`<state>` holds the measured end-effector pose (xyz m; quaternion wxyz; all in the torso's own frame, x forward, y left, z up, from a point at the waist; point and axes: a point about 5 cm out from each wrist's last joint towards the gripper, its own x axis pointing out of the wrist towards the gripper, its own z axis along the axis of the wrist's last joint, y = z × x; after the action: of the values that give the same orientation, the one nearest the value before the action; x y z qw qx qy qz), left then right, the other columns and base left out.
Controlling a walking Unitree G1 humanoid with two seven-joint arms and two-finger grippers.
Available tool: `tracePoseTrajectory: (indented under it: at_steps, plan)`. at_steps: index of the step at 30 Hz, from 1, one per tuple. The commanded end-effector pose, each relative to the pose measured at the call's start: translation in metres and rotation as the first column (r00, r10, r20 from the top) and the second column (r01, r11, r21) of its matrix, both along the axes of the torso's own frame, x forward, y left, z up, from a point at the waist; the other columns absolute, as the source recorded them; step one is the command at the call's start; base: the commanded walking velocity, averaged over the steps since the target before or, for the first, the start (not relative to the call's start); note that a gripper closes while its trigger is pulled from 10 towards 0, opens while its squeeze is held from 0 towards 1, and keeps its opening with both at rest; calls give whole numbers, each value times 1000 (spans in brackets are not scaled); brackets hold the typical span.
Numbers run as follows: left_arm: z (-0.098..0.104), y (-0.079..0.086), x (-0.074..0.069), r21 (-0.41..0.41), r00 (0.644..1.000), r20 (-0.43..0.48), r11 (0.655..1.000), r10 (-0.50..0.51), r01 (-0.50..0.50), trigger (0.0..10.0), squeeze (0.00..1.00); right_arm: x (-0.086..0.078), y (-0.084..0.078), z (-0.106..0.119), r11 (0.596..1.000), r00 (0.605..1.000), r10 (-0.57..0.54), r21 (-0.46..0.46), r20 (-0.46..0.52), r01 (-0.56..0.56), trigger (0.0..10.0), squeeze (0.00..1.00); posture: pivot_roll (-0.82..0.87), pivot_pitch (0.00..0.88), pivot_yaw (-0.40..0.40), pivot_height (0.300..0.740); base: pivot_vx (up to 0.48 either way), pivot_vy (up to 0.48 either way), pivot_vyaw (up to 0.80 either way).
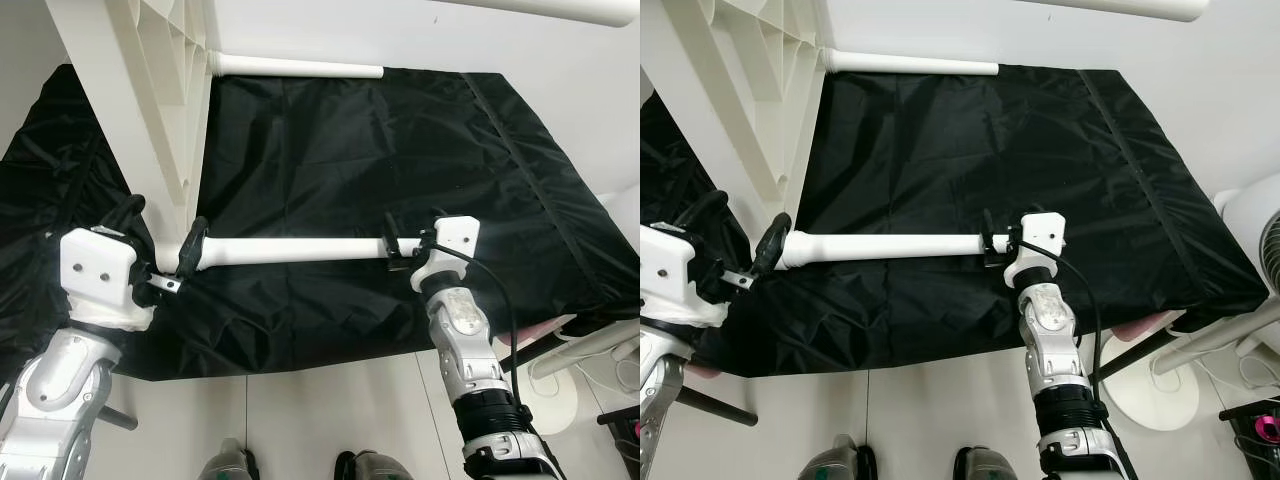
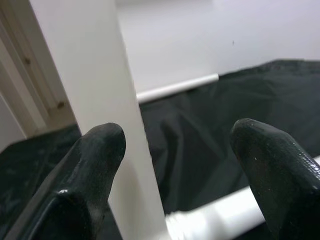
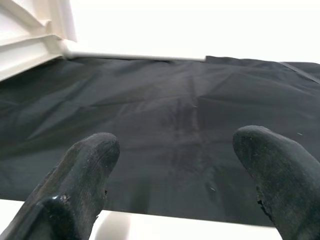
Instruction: Building children table
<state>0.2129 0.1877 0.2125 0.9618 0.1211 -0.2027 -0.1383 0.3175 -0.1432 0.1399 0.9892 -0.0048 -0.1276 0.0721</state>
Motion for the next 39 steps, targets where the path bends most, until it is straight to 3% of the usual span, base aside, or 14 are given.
tracePoseTrajectory:
  at_steps: [1,5,9,10,13,17,20,23,25,27,28,29,32,39]
  plan:
    - [0,-3,-3,3,1000,14,1000,9,-9,10000,0,1,1,-1,1000,1000,9,12,-1,-9,10000,0,60,104,-27,740,0,0,0]
    - [-5,-12,-5,-1,1000,-12,1000,-21,21,10000,0,0,3,-3,1000,1000,13,13,-5,-13,10000,0,62,99,-27,740,0,0,0]
    - [-18,-25,-3,48,995,-53,995,-89,91,10000,0,0,6,-4,1000,1000,13,-6,0,-13,10000,0,56,84,-16,740,0,0,0]
    - [-27,-34,4,94,985,-80,983,-151,159,10000,0,-1,7,-3,1000,1000,11,-4,15,-11,10000,0,46,73,-6,740,0,0,0]
    - [-31,-38,8,124,980,-89,974,-179,189,10000,0,-1,8,-2,1000,1000,9,-2,23,-9,10000,0,46,73,-6,740,0,0,0]
    - [-48,-49,26,136,967,-118,960,-227,243,10000,0,-5,5,-7,1000,1000,-15,-13,10,16,10000,0,18,55,11,740,0,0,0]
    - [-50,-51,28,138,966,-118,959,-230,246,10000,0,-5,5,-8,1000,1000,-20,-14,9,21,10000,0,18,55,11,740,0,0,0]
    - [-52,-53,34,100,966,-126,966,-225,238,10000,0,-4,3,-8,999,999,-41,-12,8,41,10000,0,-5,29,18,740,0,0,0]
    - [-58,-56,53,-36,967,-178,984,-180,177,10000,0,0,0,-11,995,995,-93,-39,-17,93,10000,0,-29,7,31,740,0,0,0]
    - [-58,-56,53,-36,967,-178,984,-180,177,10000,0,0,0,-11,995,995,-93,-39,-17,93,10000,0,-29,7,31,740,0,0,0]
    - [-60,-58,61,-91,965,-205,985,-161,145,10000,0,1,-1,-12,993,994,-110,-46,-27,109,10000,0,-32,0,33,740,0,0,0]
    - [-60,-58,61,-91,965,-205,985,-161,145,10000,0,1,-1,-12,993,994,-110,-46,-27,109,10000,0,-32,0,33,740,0,0,0]
    - [-62,-61,86,-245,954,-270,967,-130,62,10000,0,4,-4,-7,985,987,-160,-64,-6,159,10000,0,-59,0,46,740,0,0,0]
    - [-63,-60,104,-237,952,-292,971,-88,17,10000,0,5,-4,-2,979,983,-179,-88,35,181,10000,0,-81,0,66,740,0,0,0]
